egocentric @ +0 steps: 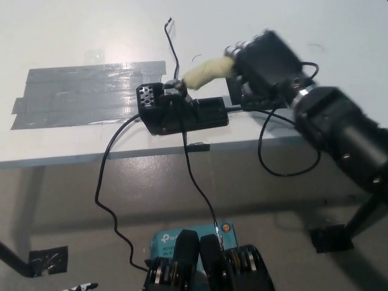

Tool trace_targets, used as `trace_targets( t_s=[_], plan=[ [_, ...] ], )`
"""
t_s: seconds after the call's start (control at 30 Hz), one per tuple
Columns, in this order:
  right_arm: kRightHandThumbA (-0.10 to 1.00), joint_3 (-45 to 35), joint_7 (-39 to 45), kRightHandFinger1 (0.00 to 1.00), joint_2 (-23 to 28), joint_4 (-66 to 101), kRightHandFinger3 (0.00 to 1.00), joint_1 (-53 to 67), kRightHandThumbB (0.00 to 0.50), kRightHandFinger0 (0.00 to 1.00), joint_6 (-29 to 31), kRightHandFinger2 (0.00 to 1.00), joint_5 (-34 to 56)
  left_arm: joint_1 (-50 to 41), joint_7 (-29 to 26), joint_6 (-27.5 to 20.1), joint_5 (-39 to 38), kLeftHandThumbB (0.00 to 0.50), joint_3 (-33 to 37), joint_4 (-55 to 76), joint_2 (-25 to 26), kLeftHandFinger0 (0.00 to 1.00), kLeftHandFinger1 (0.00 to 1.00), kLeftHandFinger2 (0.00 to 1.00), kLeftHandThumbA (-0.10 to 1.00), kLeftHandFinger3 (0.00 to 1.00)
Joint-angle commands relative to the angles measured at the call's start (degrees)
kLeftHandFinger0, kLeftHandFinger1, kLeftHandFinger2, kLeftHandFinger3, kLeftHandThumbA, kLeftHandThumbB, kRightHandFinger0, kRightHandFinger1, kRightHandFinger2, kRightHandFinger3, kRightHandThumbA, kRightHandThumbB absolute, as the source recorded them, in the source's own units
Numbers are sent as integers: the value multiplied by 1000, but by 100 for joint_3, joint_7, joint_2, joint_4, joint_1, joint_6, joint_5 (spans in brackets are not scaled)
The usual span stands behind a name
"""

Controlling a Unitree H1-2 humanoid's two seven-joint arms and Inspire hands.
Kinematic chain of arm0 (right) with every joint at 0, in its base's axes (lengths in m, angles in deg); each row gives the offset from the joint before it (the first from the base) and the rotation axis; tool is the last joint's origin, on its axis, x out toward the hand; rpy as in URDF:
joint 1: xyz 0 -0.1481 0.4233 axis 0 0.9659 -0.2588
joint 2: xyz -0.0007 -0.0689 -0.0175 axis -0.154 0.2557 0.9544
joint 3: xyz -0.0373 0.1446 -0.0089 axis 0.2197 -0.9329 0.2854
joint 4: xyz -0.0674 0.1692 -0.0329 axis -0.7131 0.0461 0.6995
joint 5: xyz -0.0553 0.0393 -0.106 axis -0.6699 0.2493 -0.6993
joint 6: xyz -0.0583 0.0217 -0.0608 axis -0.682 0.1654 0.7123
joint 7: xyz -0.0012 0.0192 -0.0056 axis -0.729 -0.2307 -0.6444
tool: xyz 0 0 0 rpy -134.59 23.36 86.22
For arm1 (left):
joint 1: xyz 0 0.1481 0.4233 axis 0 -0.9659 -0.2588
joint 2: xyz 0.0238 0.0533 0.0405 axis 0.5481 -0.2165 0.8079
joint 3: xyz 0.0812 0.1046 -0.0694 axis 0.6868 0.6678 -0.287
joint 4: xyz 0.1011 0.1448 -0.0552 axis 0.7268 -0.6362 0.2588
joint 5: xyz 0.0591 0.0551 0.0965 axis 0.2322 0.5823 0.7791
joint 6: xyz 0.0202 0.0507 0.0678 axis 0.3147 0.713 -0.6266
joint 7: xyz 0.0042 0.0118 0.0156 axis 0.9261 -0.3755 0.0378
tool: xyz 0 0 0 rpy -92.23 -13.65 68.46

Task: The robot uses its right hand to grab the soldering gun kept on the middle of the table and pulls it out of its base and keep it on the right side of the base

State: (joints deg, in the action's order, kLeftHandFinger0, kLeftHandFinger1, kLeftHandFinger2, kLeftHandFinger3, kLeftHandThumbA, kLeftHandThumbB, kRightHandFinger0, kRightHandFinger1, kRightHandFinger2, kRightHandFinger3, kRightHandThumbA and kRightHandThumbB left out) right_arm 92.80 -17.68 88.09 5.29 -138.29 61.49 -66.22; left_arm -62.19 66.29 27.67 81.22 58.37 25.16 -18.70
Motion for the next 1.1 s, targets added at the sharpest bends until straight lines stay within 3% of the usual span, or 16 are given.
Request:
trace_targets(
  t_s=[0.0,0.07,0.13,0.2,0.3,0.37,0.47,0.5,0.6,0.63,0.7,0.73,0.8,0.9,1.0,1.07],
  plan=[
    [-72,-454,-751,2,589,-22,377,-400,210,0,260,422,-189,-15,193,74,159,136,-88,166,135,1000,1000,1000,575,1000],
    [-48,-479,-736,0,674,-39,445,-443,239,0,308,418,-283,-15,195,74,181,132,-92,163,128,1000,1000,1000,576,1000],
    [-100,-517,-849,0,710,-95,237,-477,226,0,396,406,-307,-30,222,74,209,128,-119,179,144,1000,1000,1000,582,1000],
    [-100,-585,-1008,0,752,-189,177,-520,223,0,474,406,-307,-55,254,74,161,135,-205,163,145,1000,1000,1000,569,1000],
    [-51,-650,-1038,0,792,-226,304,-520,275,0,422,354,-394,-69,282,74,210,131,-216,148,149,1000,1000,1000,572,1000],
    [-46,-751,-1057,0,779,-231,313,-471,293,0,456,305,-300,-86,278,74,239,132,-212,152,145,1000,1000,1000,571,1000],
    [-53,-862,-1026,0,745,-148,337,-368,277,0,422,275,-243,-83,336,74,301,135,-228,141,131,1000,1000,1000,578,1000],
    [-83,-948,-1090,0,698,-174,284,-316,280,0,463,259,-127,-85,363,74,299,141,-247,151,123,1000,1000,1000,585,1000],
    [-50,-1146,-696,2,584,-24,313,-140,254,0,305,290,34,-114,354,74,336,142,-253,151,81,1000,1000,1000,580,1000],
    [-7,-1173,-560,30,552,22,383,-82,273,1,225,285,33,-116,352,74,350,139,-250,151,82,1000,1000,1000,585,1000],
    [8,-1238,-371,0,513,93,412,-12,275,0,144,200,7,-120,348,74,370,140,-240,163,81,1000,1000,1000,589,1000],
    [-3,-1304,-238,0,418,146,435,126,323,0,18,93,64,-115,355,74,378,138,-232,163,80,1000,1000,1000,591,1000],
    [-19,-1346,-226,0,403,214,410,249,347,0,-9,35,7,-100,359,74,377,136,-212,154,54,1000,1000,1000,588,1000],
    [-26,-1391,325,0,244,364,401,546,274,0,-383,3,11,-90,383,74,401,140,-247,132,18,1000,1000,1000,591,1000],
    [9,-1482,669,0,84,439,497,758,210,0,-715,37,28,-93,389,74,445,133,-255,173,26,1000,1000,1000,599,1000],
    [-44,-1490,843,0,22,398,471,848,150,0,-818,68,31,-88,400,74,446,136,-252,175,27,1000,1000,1000,597,1000]
  ],
)
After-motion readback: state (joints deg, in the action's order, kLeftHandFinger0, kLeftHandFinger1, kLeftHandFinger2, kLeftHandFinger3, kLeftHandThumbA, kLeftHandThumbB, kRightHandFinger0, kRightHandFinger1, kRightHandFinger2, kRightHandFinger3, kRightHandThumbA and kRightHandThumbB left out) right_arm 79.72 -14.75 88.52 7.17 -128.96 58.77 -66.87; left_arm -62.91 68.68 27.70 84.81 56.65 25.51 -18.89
